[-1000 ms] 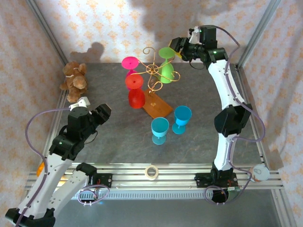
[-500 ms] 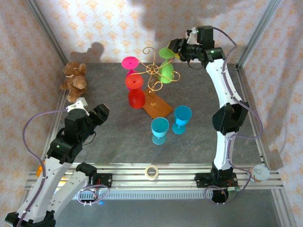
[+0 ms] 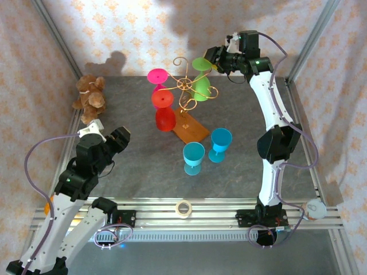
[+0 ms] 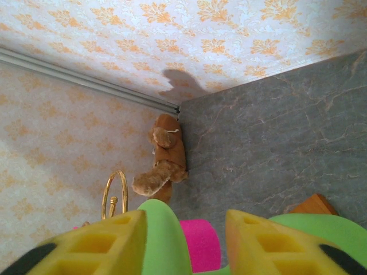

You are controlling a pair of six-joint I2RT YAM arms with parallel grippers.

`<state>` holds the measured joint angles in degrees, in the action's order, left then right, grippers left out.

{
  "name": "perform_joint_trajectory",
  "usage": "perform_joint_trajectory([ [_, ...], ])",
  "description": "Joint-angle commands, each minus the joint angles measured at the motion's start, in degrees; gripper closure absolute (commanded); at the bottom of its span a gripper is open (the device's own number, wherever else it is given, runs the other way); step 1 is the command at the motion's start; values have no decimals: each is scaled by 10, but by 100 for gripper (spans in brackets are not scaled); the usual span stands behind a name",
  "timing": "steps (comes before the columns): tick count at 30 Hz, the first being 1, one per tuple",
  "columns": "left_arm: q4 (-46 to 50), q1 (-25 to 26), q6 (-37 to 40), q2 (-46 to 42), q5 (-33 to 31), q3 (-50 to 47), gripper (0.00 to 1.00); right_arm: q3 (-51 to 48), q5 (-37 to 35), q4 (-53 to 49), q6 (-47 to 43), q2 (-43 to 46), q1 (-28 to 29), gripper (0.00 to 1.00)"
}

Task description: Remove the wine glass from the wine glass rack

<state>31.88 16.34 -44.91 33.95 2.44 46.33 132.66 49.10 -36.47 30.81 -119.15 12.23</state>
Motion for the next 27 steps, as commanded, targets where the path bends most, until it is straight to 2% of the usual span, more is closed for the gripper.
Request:
perform_joint_trajectory([
  [1, 20, -7, 10, -14, -25, -5, 40, 22, 0, 10, 7, -6, 3, 67],
  [6, 21, -8, 13, -15, -24, -4, 40, 25, -7, 5, 9, -6, 3, 84],
  [10, 25, -9, 18, -11, -23, -1, 39, 25, -15, 4, 9, -4, 3, 90],
  [19, 23, -10, 21, -9, -18, -1, 39, 24, -14, 7, 22, 2, 3, 100],
  [27, 22, -10, 25, -8, -15, -1, 39, 0, 0, 37, 55, 18, 3, 100],
])
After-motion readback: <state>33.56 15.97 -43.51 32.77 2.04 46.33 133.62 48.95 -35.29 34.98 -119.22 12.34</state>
